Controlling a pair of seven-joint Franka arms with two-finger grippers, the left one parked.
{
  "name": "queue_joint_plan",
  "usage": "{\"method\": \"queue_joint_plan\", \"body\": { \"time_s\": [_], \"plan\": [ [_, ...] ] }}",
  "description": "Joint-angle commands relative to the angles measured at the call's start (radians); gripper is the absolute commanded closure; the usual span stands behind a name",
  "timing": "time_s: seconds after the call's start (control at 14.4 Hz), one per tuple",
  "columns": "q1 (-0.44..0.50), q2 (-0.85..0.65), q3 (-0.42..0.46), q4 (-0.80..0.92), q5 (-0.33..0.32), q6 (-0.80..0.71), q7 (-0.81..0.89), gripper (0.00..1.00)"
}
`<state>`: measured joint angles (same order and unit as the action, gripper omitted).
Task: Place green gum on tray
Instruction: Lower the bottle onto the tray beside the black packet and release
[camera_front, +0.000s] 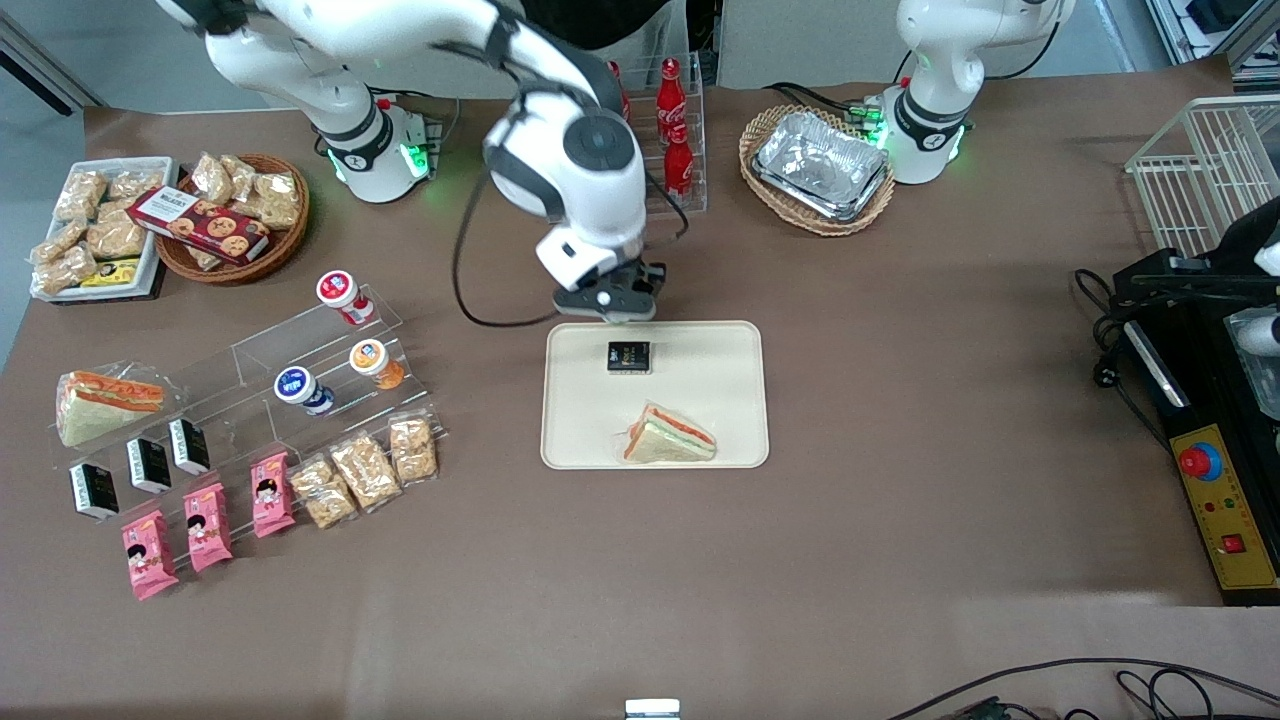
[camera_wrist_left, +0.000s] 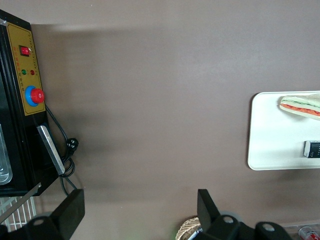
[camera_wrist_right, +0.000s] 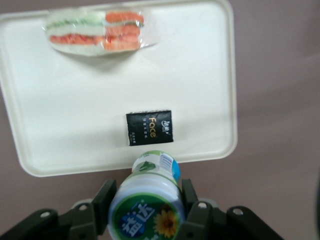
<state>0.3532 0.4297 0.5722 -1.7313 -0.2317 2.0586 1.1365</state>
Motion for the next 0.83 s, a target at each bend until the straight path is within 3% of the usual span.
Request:
{"method": "queue_joint_plan", "body": {
  "time_s": [0.0, 0.49, 0.56, 0.76],
  "plan": [
    [-0.036, 0.020, 0.000, -0.103, -0.026, 0.128, 0.011, 1.00],
    [-0.128, 0.021, -0.011, -0.283, -0.024, 0.333, 0.011, 1.00],
    [-0.144, 0.023, -0.011, -0.298, -0.024, 0.351, 0.012, 0.95],
    [-0.155, 0.047, -0.011, -0.306, -0.011, 0.354, 0.014, 0.95]
  ]
}}
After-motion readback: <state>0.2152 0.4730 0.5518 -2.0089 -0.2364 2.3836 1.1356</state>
